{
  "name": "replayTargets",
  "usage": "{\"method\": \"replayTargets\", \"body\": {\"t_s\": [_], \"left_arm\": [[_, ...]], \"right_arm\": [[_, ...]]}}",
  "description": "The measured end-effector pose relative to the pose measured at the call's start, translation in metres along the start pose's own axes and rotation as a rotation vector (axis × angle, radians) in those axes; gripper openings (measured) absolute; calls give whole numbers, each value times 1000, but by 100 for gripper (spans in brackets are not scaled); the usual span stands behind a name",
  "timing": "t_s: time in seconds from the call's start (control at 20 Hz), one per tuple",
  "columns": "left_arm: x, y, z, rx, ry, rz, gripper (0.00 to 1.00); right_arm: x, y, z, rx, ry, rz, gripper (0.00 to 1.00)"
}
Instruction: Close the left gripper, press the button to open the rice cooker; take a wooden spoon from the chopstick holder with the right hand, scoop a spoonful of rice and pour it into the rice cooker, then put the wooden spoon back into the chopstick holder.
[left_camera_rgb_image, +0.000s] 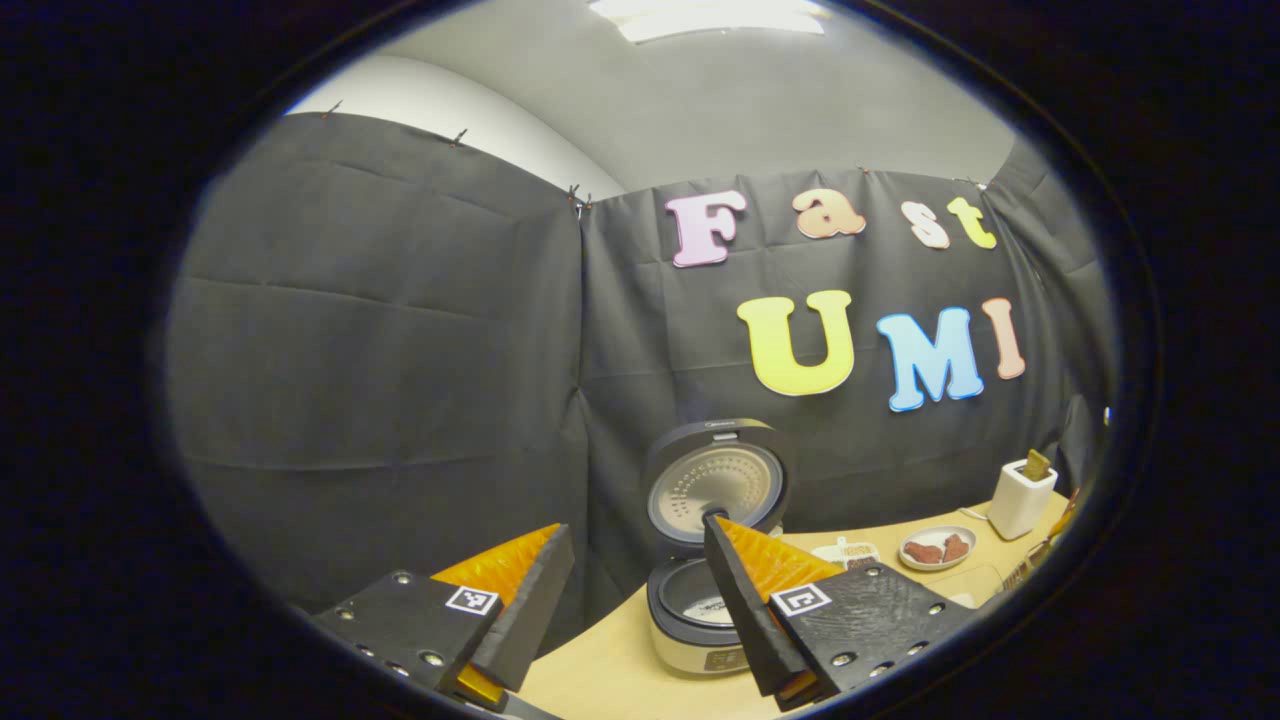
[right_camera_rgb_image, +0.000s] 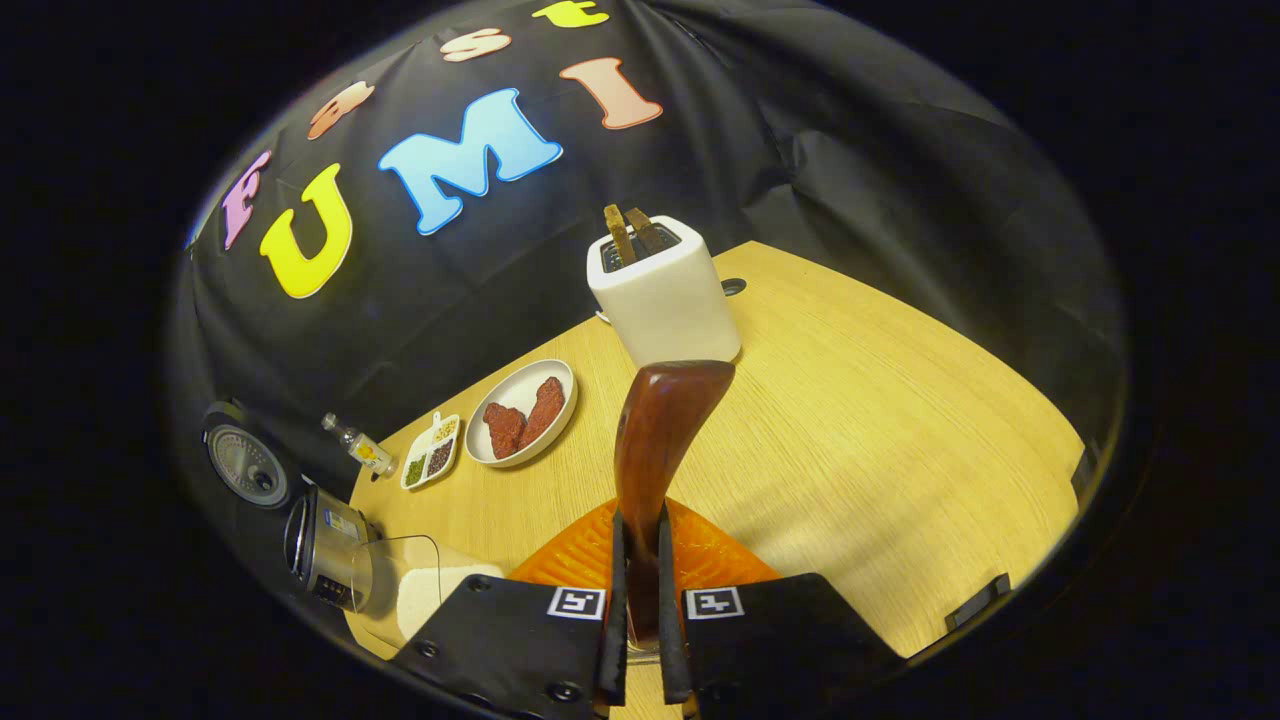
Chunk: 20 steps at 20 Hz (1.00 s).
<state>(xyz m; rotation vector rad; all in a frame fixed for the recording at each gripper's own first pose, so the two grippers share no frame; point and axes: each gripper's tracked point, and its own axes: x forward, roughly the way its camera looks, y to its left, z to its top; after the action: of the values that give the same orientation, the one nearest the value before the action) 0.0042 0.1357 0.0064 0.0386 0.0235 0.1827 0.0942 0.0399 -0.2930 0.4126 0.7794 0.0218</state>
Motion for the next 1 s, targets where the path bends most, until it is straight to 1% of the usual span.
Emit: {"method": "replayTargets", "body": {"t_s": [0.05,0.1,0.15,0.4,0.6,0.85,1.0], "left_arm": [[0,0,-1,2,-1,-2,80],[1,-1,-1,2,-1,-6,80],[3,-3,-2,0,1,-11,80],[17,-14,-16,-7,23,-48,81],[30,-15,-25,-22,35,-78,80],[50,-12,-41,-37,60,-104,80],[60,-5,-46,-39,69,-111,80]], "right_arm": [[-5,3,6,-24,-23,0,15],[-10,7,10,-48,-44,2,12],[-15,11,13,-77,-56,-1,16],[-38,33,41,-197,-157,-20,15],[-51,54,53,-253,-204,-32,16],[-55,98,50,-262,-228,20,15],[-57,128,44,-257,-246,66,15]]}}
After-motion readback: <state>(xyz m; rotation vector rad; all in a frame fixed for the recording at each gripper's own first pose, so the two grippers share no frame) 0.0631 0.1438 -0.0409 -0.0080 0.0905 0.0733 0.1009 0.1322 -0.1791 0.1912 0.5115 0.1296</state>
